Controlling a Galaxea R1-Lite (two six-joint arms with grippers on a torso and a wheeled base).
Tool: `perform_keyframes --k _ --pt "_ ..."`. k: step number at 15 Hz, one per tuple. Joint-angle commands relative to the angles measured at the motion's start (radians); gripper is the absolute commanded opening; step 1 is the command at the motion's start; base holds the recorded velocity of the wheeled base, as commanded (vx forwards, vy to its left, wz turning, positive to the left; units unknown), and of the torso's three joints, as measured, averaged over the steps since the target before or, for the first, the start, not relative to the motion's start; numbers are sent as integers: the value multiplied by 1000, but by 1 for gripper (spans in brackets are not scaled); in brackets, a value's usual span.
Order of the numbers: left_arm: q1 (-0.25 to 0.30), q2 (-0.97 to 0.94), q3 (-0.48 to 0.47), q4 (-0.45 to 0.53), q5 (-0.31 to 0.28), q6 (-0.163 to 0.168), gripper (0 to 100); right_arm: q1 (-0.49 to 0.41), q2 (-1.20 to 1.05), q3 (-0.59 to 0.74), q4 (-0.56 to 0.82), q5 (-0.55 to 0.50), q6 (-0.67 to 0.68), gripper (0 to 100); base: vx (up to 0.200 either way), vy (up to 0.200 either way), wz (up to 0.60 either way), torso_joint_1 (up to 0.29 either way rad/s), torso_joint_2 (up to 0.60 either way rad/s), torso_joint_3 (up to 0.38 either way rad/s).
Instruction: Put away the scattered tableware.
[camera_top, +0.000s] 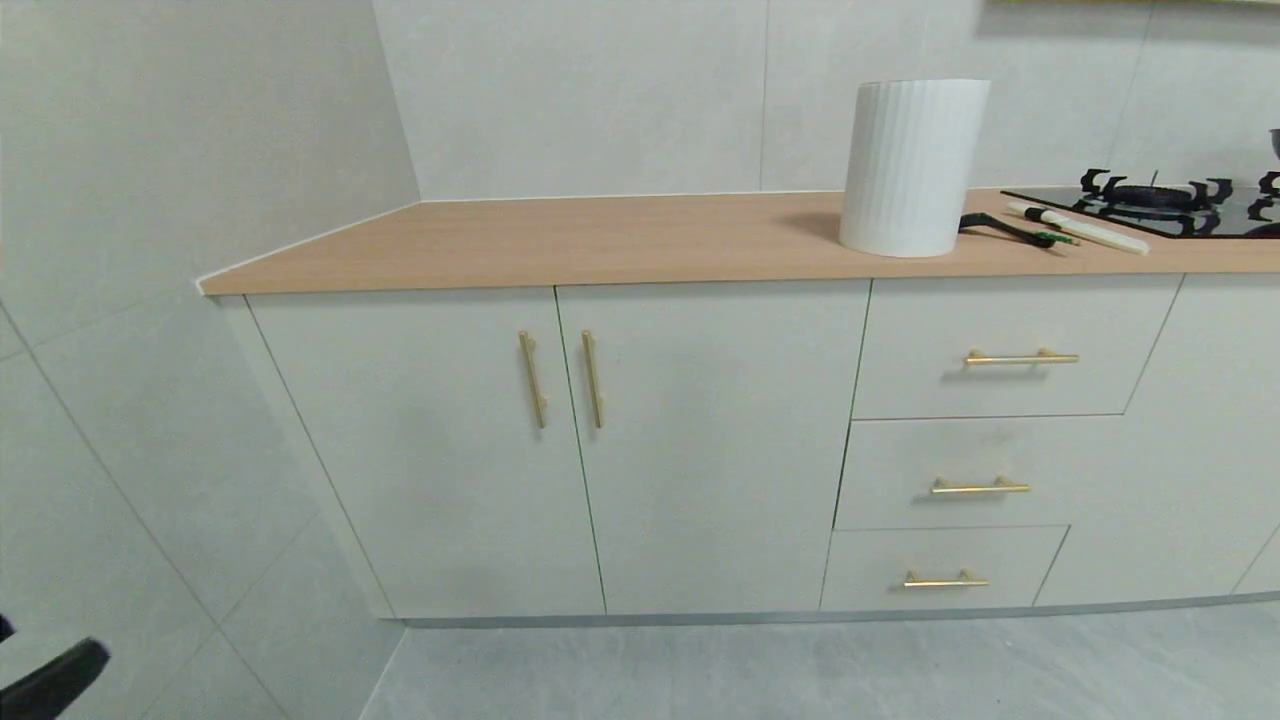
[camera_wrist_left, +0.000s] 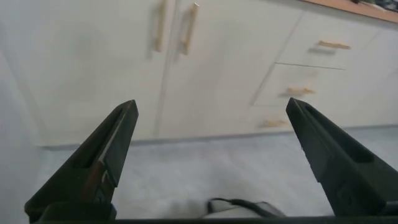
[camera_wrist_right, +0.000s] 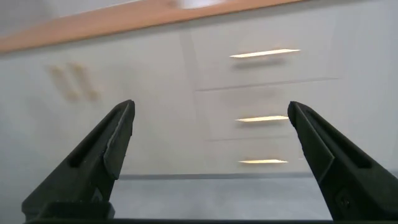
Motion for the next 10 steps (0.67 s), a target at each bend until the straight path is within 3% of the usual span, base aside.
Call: perform_keyframes --k 1,4,5,7,8,9,10 --pt "117 -254 4 112 0 70 100 -159 -285 -13 165 -53 -53 100 0 0 0 0 0 0" --pt "179 -372 -4 161 2 152 100 -251 -360 3 185 -91 -76 100 0 0 0 0 0 0" --pt "224 -389 1 163 28 187 100 -260 -384 26 205 -99 -126 100 0 0 0 0 0 0" --pt "270 -393 6 160 203 188 100 -260 -384 58 194 -153 -126 100 0 0 0 0 0 0" --pt "322 -442 16 164 192 196 100 -260 -384 79 184 -199 -124 100 0 0 0 0 0 0" --pt "340 -485 47 166 155 230 100 -260 -384 105 162 -230 -123 100 0 0 0 0 0 0" --pt "342 -485 75 158 172 245 100 -260 -384 133 139 -234 -123 100 0 0 0 0 0 0"
